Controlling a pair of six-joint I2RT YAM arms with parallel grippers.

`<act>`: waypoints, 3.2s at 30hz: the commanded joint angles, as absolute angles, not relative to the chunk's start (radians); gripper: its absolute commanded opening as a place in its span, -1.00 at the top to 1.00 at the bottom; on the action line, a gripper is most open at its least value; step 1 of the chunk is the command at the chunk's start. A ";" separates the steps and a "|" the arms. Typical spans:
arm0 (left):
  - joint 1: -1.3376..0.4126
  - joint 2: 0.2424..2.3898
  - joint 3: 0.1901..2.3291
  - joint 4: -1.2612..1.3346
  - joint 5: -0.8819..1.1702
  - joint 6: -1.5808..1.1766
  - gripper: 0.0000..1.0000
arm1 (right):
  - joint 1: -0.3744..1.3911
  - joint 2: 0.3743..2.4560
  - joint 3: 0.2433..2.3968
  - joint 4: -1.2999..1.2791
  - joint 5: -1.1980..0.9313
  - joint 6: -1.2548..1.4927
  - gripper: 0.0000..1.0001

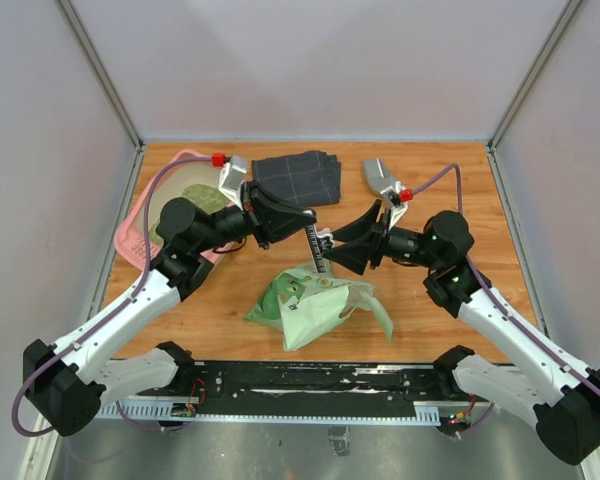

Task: Fill the litter box with clean litter
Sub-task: Pick up the clamp at the center of the board.

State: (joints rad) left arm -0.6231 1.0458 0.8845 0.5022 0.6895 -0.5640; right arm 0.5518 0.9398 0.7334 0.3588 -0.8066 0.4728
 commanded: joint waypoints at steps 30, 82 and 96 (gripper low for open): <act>-0.623 0.956 0.789 0.802 0.448 -0.829 0.99 | 0.669 1.070 0.673 1.156 -0.527 0.874 -0.13; -0.623 0.835 0.697 0.713 0.392 -0.777 1.00 | 0.750 1.210 0.663 1.408 -0.461 0.996 0.33; -0.623 0.789 0.788 0.359 0.290 -0.577 -0.18 | 0.730 1.103 0.594 1.321 -0.465 0.784 0.99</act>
State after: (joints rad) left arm -0.6239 0.8337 0.7021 0.5640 0.3595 -0.7265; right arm 0.7456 1.1801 0.5987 1.3457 -0.4603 0.9096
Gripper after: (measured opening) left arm 0.535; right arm 0.186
